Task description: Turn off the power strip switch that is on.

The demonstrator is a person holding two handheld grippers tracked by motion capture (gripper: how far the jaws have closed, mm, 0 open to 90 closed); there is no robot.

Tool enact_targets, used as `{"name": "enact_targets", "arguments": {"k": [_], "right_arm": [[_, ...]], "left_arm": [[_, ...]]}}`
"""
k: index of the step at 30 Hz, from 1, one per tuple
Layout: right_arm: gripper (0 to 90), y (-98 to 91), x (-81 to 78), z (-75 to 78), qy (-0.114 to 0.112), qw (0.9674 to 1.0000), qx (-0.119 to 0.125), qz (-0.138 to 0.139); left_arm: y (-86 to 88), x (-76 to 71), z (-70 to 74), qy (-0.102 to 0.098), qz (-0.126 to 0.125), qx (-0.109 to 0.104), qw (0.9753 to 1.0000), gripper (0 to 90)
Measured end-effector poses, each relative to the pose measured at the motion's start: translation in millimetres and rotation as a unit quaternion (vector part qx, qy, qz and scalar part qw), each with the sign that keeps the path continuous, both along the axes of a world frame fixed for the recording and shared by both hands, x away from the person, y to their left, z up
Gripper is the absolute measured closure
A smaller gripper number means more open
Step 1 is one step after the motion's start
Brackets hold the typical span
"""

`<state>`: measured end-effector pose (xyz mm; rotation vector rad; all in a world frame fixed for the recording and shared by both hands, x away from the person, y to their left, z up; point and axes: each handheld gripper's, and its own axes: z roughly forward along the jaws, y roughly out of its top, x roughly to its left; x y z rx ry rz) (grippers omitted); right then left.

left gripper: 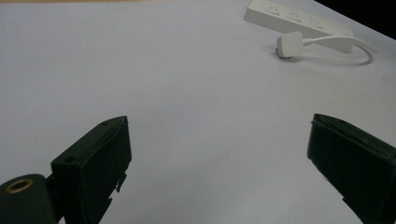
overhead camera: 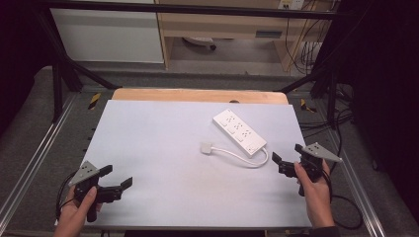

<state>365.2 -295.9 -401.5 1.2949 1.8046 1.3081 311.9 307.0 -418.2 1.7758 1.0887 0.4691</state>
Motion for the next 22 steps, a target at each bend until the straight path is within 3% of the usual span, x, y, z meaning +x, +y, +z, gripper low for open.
{"name": "enact_targets", "arguments": {"k": [6, 14, 18, 22], "right_arm": [[3.8, 1.2, -5.6, -11.2, -0.004, 0.9998, -0.017, 0.007], [3.4, 8.1, -7.1, -26.8, 0.015, 0.9995, -0.02, 0.016], [3.2, 14.9, -2.7, -35.7, 0.039, 0.9986, -0.027, 0.024], [3.6, 21.5, 5.1, -47.0, 0.086, 0.9941, -0.062, 0.022]], "left_arm": [[-0.2, 0.3, -0.2, 0.0, -0.002, 0.002, 1.0, 6.2], [-0.7, 0.4, -0.2, 0.0, -0.003, 0.001, 1.0, 6.2], [-1.2, 0.3, -0.1, 0.0, -0.005, 0.0, 1.0, 6.2], [-1.4, 0.2, 0.0, 0.0, -0.005, 0.0, 1.0, 6.2]]}}
